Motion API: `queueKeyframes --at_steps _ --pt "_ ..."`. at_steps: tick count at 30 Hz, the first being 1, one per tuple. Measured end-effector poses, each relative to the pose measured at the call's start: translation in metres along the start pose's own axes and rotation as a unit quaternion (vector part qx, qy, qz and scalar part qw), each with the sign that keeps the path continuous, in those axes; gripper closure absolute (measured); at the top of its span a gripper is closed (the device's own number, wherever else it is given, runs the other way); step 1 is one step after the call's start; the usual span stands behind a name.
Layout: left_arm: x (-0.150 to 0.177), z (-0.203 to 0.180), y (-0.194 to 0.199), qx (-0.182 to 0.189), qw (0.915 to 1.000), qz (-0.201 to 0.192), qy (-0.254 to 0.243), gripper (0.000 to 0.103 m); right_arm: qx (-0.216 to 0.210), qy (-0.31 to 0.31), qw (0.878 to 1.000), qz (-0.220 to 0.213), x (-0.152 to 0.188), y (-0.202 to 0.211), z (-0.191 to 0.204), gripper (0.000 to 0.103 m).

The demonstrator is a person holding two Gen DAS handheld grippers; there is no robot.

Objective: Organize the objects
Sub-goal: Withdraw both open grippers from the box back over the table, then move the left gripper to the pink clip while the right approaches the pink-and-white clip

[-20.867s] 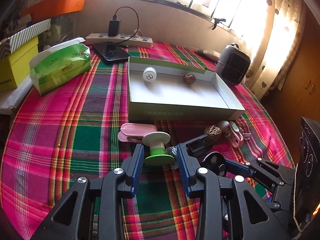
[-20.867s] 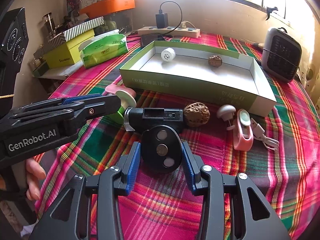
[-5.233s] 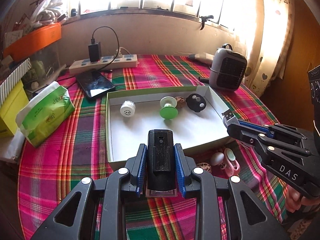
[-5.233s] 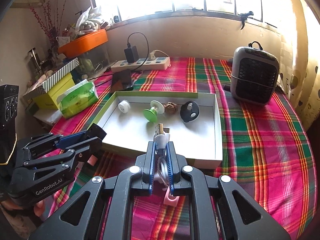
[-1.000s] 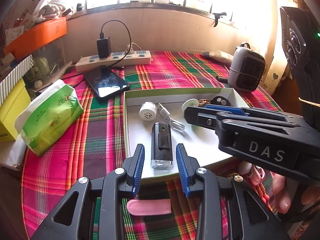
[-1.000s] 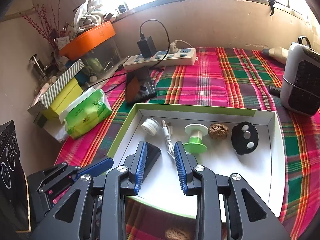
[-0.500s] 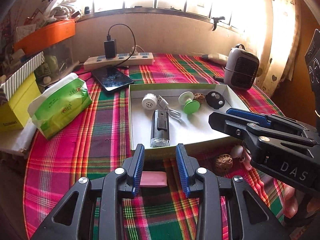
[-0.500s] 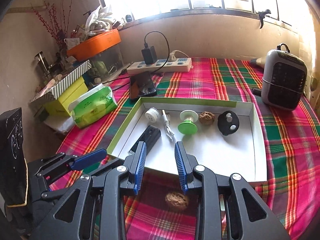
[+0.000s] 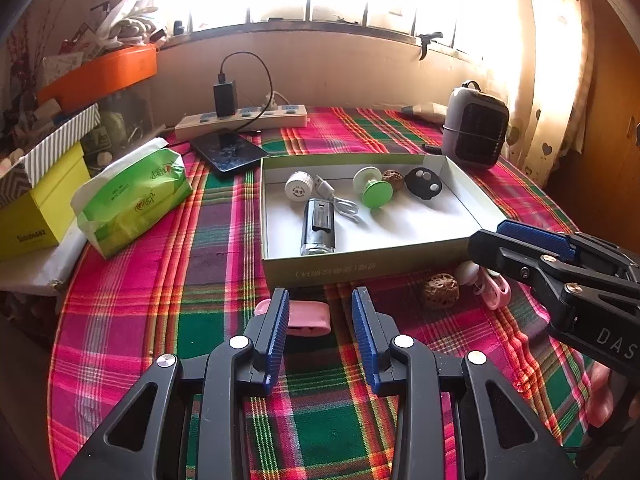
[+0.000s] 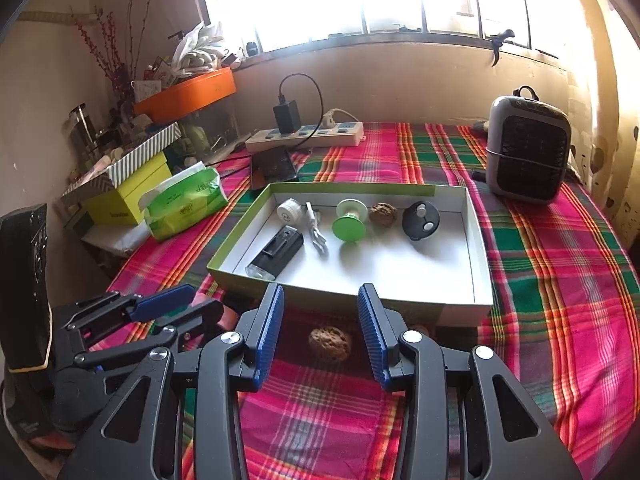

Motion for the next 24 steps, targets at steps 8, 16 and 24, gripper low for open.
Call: queueKeyframes --at_steps 8,16,24 --pt "0.009 0.01 0.004 0.023 0.9995 0.005 0.02 0.071 0.016 -0.006 1.0 0.007 0.022 0.007 -0.005 0.055" --pt "0.017 0.023 -0.003 0.029 0.9986 0.02 0.039 0.066 0.034 -0.024 0.999 0.018 0.037 0.009 -0.017 0.055" --pt "0.01 0.037 -0.013 0.023 0.9978 0.018 0.059 0.064 0.035 -0.038 0.998 0.024 0.046 0.007 -0.024 0.055"
Point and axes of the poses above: each gripper's, at about its wrist camera, not at the fingertips, and y roughly against the way its jaws point, z to its left, x to its underside, the point moved 1 cm from there along -y, roughly the way its jaws point, and after that the axes turned 13 degrees about y, right-handed, at the moved point
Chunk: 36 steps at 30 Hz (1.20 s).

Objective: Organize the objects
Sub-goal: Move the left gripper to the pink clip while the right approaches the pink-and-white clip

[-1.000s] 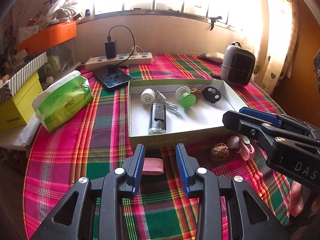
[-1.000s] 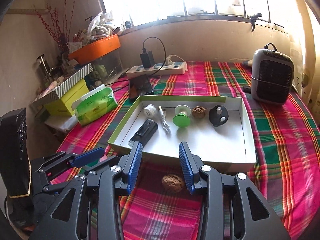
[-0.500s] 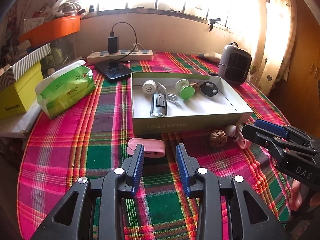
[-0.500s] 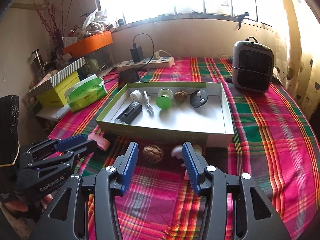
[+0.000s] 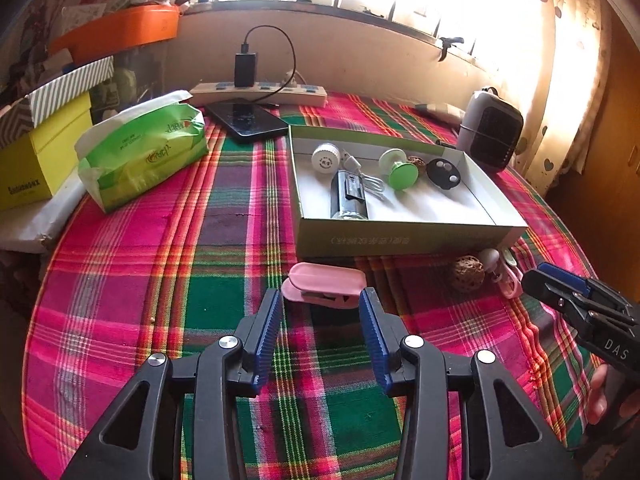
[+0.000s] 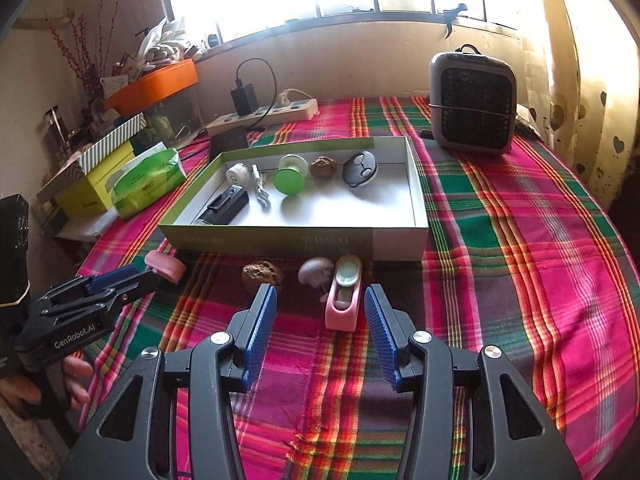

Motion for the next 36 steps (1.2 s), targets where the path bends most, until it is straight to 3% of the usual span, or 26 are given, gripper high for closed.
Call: queueKeyframes --at_steps 4,15,27,36 --pt "-0.008 0.005 -0.004 0.016 0.9996 0.006 0.023 0.064 -0.002 -0.003 1.0 0.001 0.0 0.0 -0.002 0.055" --pt "-0.014 -0.015 -0.022 -0.037 0.9992 0.011 0.004 0.063 -0.007 -0.012 1.0 0.003 0.001 -0.004 -0.006 0.055" --pt "-0.011 -0.01 -0.019 -0.046 0.9988 0.018 0.004 0.061 -0.022 -0.017 1.0 0.007 0.003 -0.008 -0.007 0.055" --pt "-0.004 -0.006 -0.008 -0.059 0.9974 0.027 -0.031 0.061 -0.029 -0.018 0.999 0.007 0.004 -0.009 -0.006 0.055"
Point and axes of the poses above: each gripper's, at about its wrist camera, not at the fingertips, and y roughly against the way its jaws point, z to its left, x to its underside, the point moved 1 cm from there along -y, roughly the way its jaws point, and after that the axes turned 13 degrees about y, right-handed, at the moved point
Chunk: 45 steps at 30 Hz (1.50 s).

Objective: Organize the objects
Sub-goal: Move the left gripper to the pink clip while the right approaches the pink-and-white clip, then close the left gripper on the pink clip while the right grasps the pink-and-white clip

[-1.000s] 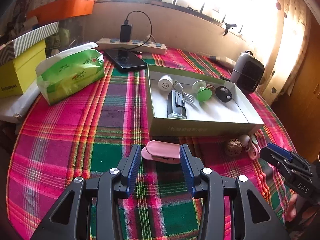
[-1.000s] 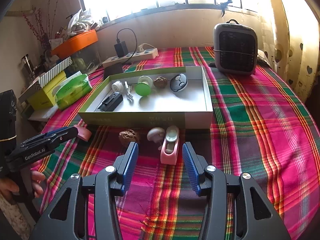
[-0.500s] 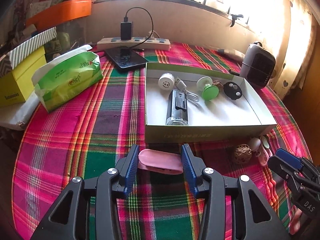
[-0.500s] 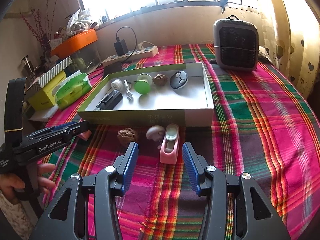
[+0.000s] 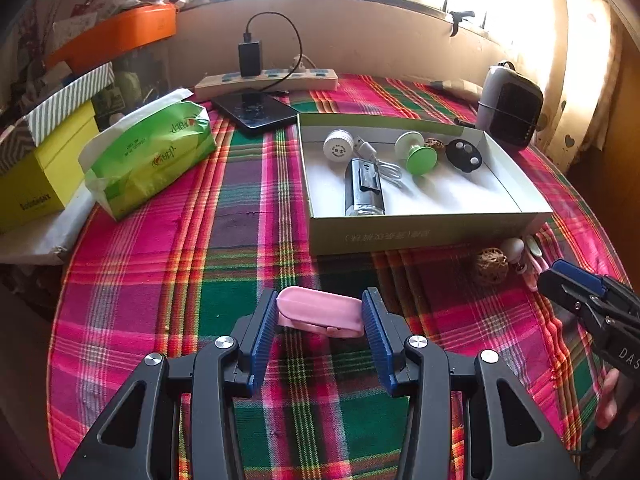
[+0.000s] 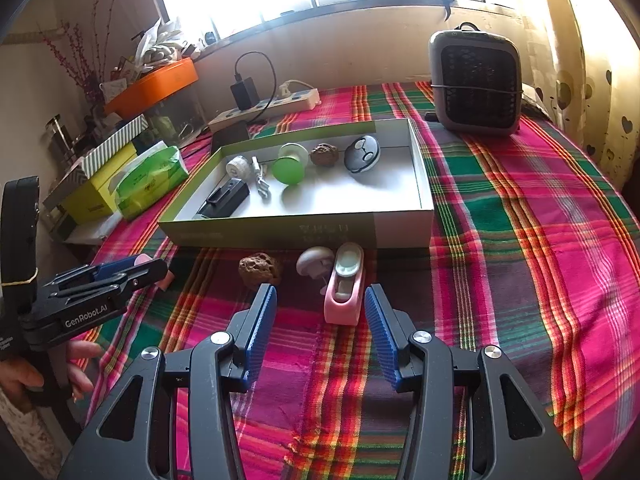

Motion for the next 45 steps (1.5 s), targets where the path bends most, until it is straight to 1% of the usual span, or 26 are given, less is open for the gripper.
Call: queueKeyframes --at_steps 6,8,12,15,19,22,23,26,31,33,35,36,38,40,45 --pt "0.005 0.006 0.008 0.002 1.0 0.004 0.002 0.061 -0.002 0.001 1.0 0.001 0.001 0.0 0.002 0.055" --pt "0.006 0.008 0.012 0.007 0.9999 0.001 0.008 0.061 -0.001 0.001 1.0 0.001 0.001 0.0 0.002 0.055" --pt "0.003 0.01 0.009 0.0 0.9998 -0.004 0.021 0.061 0.01 -0.001 1.0 0.011 0.002 -0.002 0.0 0.055" --pt "0.005 0.011 0.009 0.004 0.9997 -0.003 0.024 0.061 0.016 0.002 1.0 0.013 0.001 -0.003 -0.001 0.055" --pt "0.008 0.007 0.008 0.015 0.9997 0.005 0.02 0.061 0.042 0.01 0.999 0.033 -0.001 -0.01 -0.002 0.055" --pt "0.01 0.004 0.009 0.024 0.9995 0.008 0.018 0.061 0.037 0.019 0.998 0.04 -0.003 -0.014 -0.001 0.055" --pt "0.01 0.003 0.01 0.027 0.9995 0.008 0.016 0.061 0.042 0.021 0.998 0.044 -0.003 -0.016 0.0 0.055" --pt "0.012 0.0 0.012 0.036 0.9992 0.013 0.009 0.061 0.067 0.03 0.995 0.063 -0.003 -0.022 -0.002 0.055" --pt "0.02 -0.007 0.013 0.061 0.9977 0.029 -0.001 0.061 0.073 0.012 0.995 0.062 -0.001 -0.02 -0.012 0.055" --pt "0.022 -0.01 0.014 0.066 0.9974 0.029 -0.007 0.061 0.071 0.01 0.996 0.061 0.0 -0.02 -0.014 0.055" --pt "0.022 -0.011 0.018 0.065 0.9976 0.024 -0.009 0.061 0.068 0.013 0.996 0.06 -0.001 -0.02 -0.012 0.056" --pt "0.021 -0.011 0.02 0.064 0.9977 0.02 -0.009 0.061 0.065 0.015 0.996 0.06 -0.001 -0.02 -0.011 0.057" --pt "0.02 -0.009 0.024 0.057 0.9983 0.011 -0.008 0.061 0.06 0.021 0.996 0.06 -0.001 -0.021 -0.009 0.06" --pt "0.017 -0.005 0.026 0.05 0.9987 0.002 -0.006 0.061 0.058 0.026 0.996 0.061 -0.002 -0.022 -0.006 0.061" --pt "0.012 0.003 0.018 0.031 0.9995 0.002 0.005 0.061 0.06 0.032 0.996 0.064 -0.004 -0.025 -0.007 0.061"
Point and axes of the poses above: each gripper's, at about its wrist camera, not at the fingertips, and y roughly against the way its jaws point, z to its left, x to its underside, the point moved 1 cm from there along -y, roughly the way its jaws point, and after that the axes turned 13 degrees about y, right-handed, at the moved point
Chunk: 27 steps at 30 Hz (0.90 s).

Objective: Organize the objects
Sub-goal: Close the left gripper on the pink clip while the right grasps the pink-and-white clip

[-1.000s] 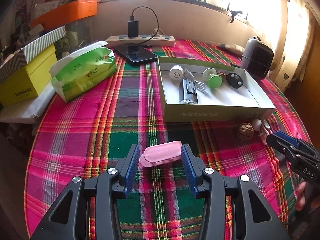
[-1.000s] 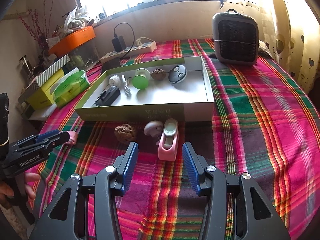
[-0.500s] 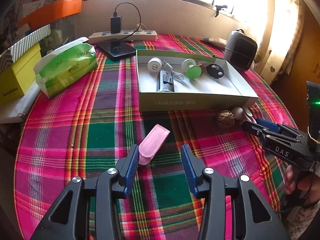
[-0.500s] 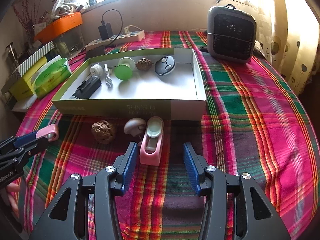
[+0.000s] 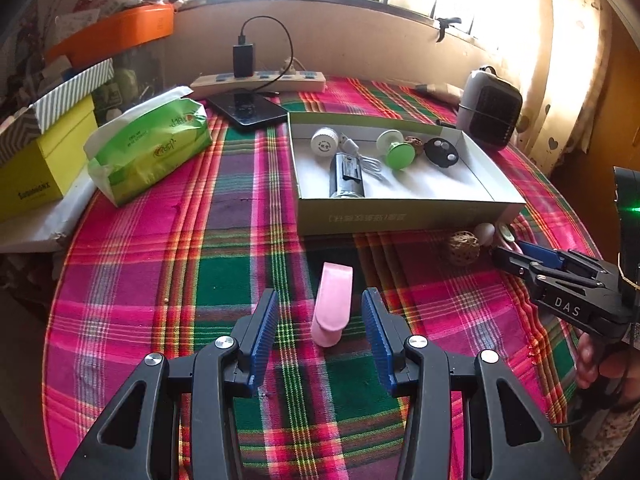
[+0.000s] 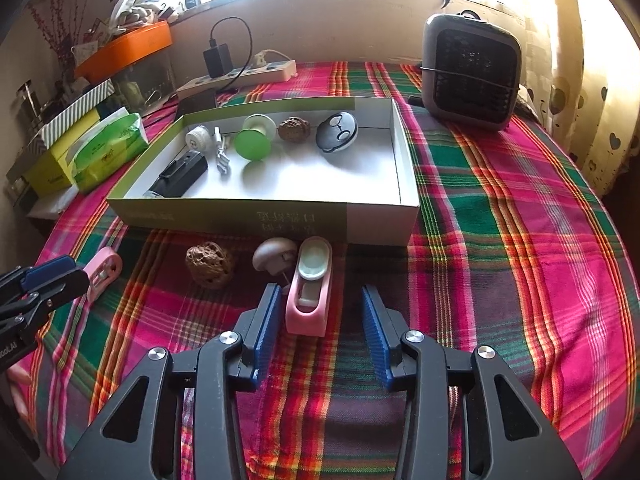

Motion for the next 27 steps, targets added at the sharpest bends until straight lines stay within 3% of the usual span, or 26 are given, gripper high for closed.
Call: queueKeyframes --at_steps 12,17,27 --pt "0.0 0.0 -0.022 -0.008 0.9998 0.017 0.0 0.061 0.002 0.004 1.0 0.0 -0.002 -0.002 -0.004 0.068" --pt "-0.001 -0.001 -0.023 -0.011 0.9998 0.017 -0.003 0.061 -0.002 0.002 1.0 -0.002 -0.001 -0.002 -0.005 0.084" --pt "-0.003 -0.004 -0.027 -0.018 0.9997 0.007 -0.013 0.062 -0.003 0.007 1.0 -0.001 0.001 0.0 -0.008 0.084"
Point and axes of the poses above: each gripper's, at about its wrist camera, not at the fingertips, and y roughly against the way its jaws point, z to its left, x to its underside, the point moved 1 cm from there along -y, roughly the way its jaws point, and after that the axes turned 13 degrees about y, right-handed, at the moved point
